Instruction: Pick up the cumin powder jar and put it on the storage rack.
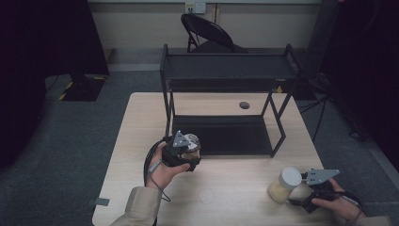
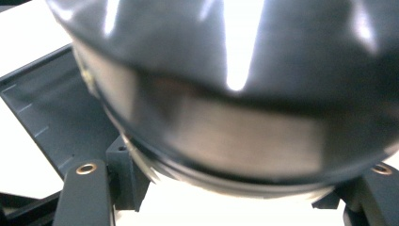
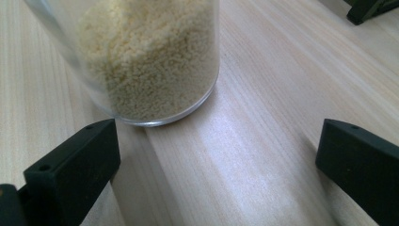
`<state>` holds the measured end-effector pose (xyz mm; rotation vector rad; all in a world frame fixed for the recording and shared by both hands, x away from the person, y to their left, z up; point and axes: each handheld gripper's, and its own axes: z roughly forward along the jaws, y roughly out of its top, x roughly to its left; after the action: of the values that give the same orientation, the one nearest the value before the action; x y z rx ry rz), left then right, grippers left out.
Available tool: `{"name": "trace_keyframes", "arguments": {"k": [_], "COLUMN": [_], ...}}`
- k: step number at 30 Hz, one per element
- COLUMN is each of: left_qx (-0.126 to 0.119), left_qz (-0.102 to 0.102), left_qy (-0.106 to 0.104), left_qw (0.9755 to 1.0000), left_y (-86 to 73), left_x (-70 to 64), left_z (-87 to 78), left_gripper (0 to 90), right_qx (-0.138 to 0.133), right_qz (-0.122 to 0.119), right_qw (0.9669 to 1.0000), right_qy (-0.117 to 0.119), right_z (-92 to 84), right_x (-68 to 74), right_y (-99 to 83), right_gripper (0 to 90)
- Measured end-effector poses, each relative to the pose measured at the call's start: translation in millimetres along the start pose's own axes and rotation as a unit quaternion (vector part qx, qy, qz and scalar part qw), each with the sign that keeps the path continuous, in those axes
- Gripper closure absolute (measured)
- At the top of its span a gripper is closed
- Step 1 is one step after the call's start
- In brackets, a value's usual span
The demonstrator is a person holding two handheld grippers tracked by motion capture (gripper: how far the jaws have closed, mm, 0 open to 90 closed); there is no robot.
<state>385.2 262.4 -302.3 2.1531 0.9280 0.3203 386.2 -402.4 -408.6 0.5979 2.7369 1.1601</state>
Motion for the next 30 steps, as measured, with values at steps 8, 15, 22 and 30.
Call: {"name": "trace_keyframes", "arguments": {"k": [8,15,22,30], "left_qx": [0.001,0.004,0.005,0.007], "left_qz": [0.009,0.017,0.021,0.026], "left_qy": [-0.005,-0.013,-0.017,-0.019], "left_qw": [0.9999,0.9998,0.9996,0.9995], "left_y": [16.2,33.5,48.7,67.9], "left_x": [-1.0,0.8,2.6,4.4], "left_z": [-5.2,-9.9,-13.9,-20.9], "left_gripper": [31.2,31.2,31.2,31.2], "right_qx": [0.000,0.000,0.000,0.000], "right_qz": [0.000,0.000,0.000,0.000], "right_qw": [1.0000,1.0000,1.0000,1.0000], "right_qy": [0.000,0.000,0.000,0.000], "right_z": [0.0,0.0,0.0,0.0], "right_x": [0.0,0.0,0.0,0.0], "right_y": [0.0,0.0,0.0,0.0], "right_gripper": [0.0,0.0,0.0,0.0]}}
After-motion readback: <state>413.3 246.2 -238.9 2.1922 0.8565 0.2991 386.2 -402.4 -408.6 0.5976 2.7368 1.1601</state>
